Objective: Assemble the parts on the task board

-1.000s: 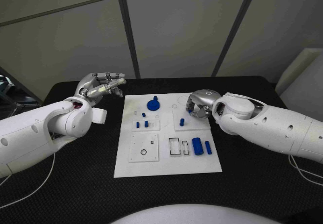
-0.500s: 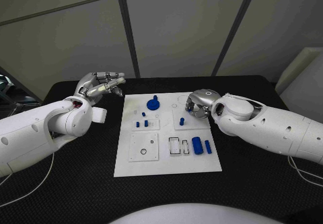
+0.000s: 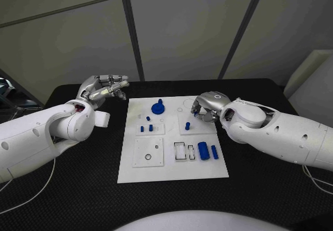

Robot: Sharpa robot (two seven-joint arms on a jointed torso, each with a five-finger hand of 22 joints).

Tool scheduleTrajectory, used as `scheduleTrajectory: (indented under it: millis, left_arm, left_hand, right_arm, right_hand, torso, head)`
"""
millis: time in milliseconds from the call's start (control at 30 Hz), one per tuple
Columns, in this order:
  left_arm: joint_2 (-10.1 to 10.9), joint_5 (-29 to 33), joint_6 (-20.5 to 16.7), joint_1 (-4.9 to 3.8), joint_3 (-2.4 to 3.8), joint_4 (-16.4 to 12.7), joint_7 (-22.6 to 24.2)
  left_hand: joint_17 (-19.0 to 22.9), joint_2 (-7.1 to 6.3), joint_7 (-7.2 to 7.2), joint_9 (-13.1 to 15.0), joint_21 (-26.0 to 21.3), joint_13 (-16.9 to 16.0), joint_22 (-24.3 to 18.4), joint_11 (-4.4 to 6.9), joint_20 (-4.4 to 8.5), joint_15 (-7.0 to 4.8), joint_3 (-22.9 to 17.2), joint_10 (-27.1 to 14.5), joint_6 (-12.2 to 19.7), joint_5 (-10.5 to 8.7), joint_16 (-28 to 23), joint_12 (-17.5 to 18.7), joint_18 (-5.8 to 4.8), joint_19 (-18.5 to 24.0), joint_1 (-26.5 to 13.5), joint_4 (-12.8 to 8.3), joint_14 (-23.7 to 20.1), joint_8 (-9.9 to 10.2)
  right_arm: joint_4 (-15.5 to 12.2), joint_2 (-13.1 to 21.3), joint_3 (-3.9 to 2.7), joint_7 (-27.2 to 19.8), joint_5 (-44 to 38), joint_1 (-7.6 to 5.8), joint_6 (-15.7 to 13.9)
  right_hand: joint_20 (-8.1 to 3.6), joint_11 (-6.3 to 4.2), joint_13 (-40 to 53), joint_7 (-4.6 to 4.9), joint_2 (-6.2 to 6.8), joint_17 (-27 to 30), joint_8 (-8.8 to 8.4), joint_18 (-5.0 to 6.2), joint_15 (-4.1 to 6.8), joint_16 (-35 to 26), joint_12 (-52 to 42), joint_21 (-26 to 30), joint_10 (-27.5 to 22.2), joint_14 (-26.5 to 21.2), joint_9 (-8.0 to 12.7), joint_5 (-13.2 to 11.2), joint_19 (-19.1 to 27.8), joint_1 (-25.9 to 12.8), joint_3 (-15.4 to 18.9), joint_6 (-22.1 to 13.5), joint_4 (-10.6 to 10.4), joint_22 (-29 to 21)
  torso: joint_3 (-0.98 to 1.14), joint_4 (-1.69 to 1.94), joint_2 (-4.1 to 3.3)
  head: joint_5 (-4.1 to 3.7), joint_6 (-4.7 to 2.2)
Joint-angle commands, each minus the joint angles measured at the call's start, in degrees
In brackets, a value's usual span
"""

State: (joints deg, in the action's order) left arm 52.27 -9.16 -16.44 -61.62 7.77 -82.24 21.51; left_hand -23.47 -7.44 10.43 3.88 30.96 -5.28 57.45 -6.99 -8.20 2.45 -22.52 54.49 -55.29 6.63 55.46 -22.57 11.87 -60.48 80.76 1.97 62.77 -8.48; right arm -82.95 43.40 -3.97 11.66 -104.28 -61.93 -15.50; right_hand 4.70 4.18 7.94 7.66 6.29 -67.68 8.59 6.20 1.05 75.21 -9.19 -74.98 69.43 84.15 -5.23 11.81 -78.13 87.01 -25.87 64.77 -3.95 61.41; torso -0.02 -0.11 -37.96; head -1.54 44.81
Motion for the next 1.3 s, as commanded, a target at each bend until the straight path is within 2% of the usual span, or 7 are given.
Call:
scheduleTrajectory:
  millis: [33,333,633,900,1000,1100,1300]
  left_arm:
    - [-0.04,0.26,0.27,-0.09,0.05,0.07,0.10]
    - [-0.21,0.26,0.30,-0.09,0.05,0.13,-0.03]
    - [-0.83,0.26,0.38,-0.10,0.05,0.36,-0.06]
    - [-1.51,0.26,0.55,-0.10,0.05,0.49,-0.15]
    - [-1.73,0.26,0.61,-0.11,0.05,0.41,-0.15]
    - [-1.85,0.26,0.57,-0.11,0.05,0.39,-0.15]
    - [-2.16,0.26,0.62,-0.11,0.05,0.42,-0.17]
  left_hand:
    - [0.08,0.14,0.43,-0.04,-0.34,0.08,-0.09,-0.13,0.14,0.01,-0.04,0.05,-0.13,0.25,-0.28,-0.09,-1.36,-0.02,0.27,-0.30,-0.31,0.25]
    - [0.16,0.09,0.48,-0.04,-0.44,0.15,-0.17,-0.21,0.13,0.06,0.04,-0.21,-0.09,0.24,-0.39,0.01,-1.38,-0.02,0.29,-0.37,-0.35,0.28]
    - [0.16,0.09,0.48,-0.04,-0.44,0.15,-0.17,-0.21,0.13,0.06,0.04,-0.21,-0.09,0.24,-0.39,0.01,-1.38,-0.02,0.29,-0.37,-0.35,0.28]
    - [0.20,0.09,0.52,-0.05,-0.49,0.17,-0.21,-0.24,0.11,0.09,0.09,-0.31,-0.04,0.23,-0.43,0.03,-1.39,-0.02,0.25,-0.37,-0.36,0.30]
    - [0.20,0.09,0.52,-0.05,-0.49,0.17,-0.21,-0.24,0.11,0.09,0.09,-0.31,-0.04,0.23,-0.43,0.03,-1.39,-0.02,0.25,-0.37,-0.36,0.30]
    - [0.20,0.09,0.52,-0.05,-0.49,0.17,-0.21,-0.24,0.11,0.09,0.09,-0.31,-0.04,0.23,-0.43,0.03,-1.39,-0.02,0.25,-0.37,-0.36,0.30]
    - [0.20,0.09,0.52,-0.05,-0.49,0.17,-0.21,-0.24,0.11,0.09,0.09,-0.31,-0.04,0.23,-0.43,0.03,-1.39,-0.02,0.25,-0.37,-0.36,0.30]
  right_arm:
    - [-2.05,0.94,-0.08,0.29,-0.50,-0.12,-3.81]
    - [-8.46,3.30,-0.19,0.16,1.01,-0.16,-5.50]
    - [-13.63,0.99,-0.21,-1.27,3.21,-0.14,-5.64]
    - [-13.70,-3.16,-0.14,-2.55,4.85,0.80,-4.09]
    - [-12.73,-4.74,-0.11,-3.03,5.36,2.30,-3.41]
    - [-11.77,-5.83,-0.08,-3.36,5.62,3.53,-3.03]
    - [-10.32,-7.55,-0.01,-3.88,5.85,4.84,-2.36]
  right_hand:
    - [-0.09,-0.82,0.01,-0.02,-0.15,0.00,-0.03,-0.92,0.36,0.08,0.36,-0.47,1.39,2.27,-0.09,0.32,-0.58,-0.22,-0.17,0.35,0.40,0.32]
    - [-0.11,-0.78,0.02,0.02,0.04,-0.06,-0.11,-0.98,0.33,0.17,0.56,-0.68,1.46,2.30,-0.10,0.38,-0.69,-0.38,-0.27,0.36,0.68,0.65]
    - [-0.14,-0.74,0.02,0.06,0.10,-0.06,-0.18,-1.04,0.30,0.20,0.72,-0.90,1.46,2.30,-0.10,0.42,-0.83,-0.51,-0.34,0.32,0.81,1.03]
    - [-0.15,-0.70,0.02,0.11,0.16,0.02,-0.28,-1.04,0.28,0.18,0.89,-0.92,1.44,2.30,-0.09,0.33,-0.81,-0.71,-0.38,0.25,0.92,1.02]
    - [-0.15,-0.69,0.02,0.12,0.17,0.05,-0.31,-1.03,0.27,0.17,0.95,-0.92,1.43,2.29,-0.09,0.28,-0.79,-0.75,-0.40,0.22,0.97,1.01]
    - [-0.15,-0.68,0.02,0.13,0.16,0.06,-0.34,-1.04,0.26,0.17,0.99,-0.93,1.42,2.29,-0.08,0.26,-0.79,-0.77,-0.42,0.20,1.01,1.03]
    - [-0.14,-0.66,0.02,0.16,0.17,0.04,-0.39,-1.04,0.25,0.20,1.07,-0.95,1.41,2.29,-0.08,0.23,-0.78,-0.86,-0.43,0.16,1.06,1.04]
  torso:
    - [-0.01,-0.06,0.00]
    - [-0.06,0.05,-0.07]
    - [-0.10,0.12,-0.09]
    - [-0.14,0.10,-0.19]
    - [-0.24,0.05,-0.18]
    - [-0.07,0.02,-0.23]
    - [-0.12,0.16,-0.18]
  head:
    - [-0.11,-0.14]
    - [0.02,-0.44]
    - [2.45,0.12]
    - [4.86,0.69]
    - [5.25,0.87]
    - [5.75,1.04]
    - [6.34,1.51]
